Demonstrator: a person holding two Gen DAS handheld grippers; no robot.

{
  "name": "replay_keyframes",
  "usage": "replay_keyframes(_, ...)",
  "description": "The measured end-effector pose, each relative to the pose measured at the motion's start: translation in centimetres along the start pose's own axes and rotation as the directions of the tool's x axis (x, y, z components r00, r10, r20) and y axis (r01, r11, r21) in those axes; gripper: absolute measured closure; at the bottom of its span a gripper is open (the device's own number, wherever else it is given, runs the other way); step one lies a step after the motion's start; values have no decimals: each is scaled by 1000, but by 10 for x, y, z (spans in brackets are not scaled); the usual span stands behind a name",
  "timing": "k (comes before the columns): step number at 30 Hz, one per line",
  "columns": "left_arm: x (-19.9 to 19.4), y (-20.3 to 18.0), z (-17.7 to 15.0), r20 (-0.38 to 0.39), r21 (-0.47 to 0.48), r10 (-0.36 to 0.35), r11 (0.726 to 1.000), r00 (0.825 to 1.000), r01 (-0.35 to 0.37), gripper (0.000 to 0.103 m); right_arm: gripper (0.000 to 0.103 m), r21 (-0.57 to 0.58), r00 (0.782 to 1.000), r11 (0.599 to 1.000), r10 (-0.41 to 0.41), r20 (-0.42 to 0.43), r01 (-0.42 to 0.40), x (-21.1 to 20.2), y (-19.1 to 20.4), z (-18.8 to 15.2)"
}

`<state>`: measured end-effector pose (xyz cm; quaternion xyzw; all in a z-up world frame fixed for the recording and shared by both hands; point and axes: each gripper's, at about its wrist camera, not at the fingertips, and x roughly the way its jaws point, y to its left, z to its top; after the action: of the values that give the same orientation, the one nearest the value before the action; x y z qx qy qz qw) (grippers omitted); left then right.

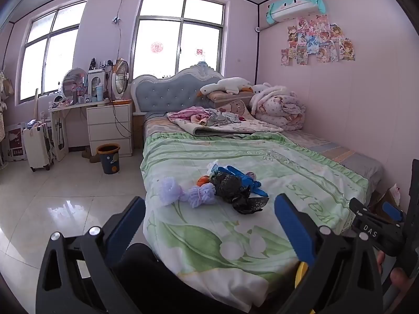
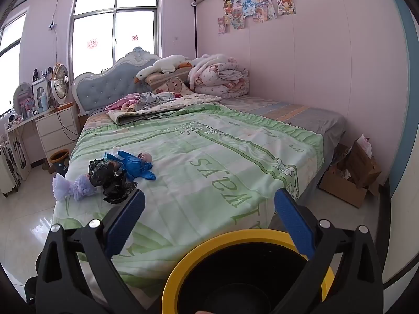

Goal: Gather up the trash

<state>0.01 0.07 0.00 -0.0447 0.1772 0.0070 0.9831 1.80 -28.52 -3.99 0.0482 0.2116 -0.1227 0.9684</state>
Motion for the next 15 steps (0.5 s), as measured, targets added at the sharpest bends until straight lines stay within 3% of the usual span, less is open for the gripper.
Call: replay_keyframes(15,-5,-8,-2,-2,23,2,1000,1000,-2,8,8,-3,1000,1000,-3,-1,3,1,1,2)
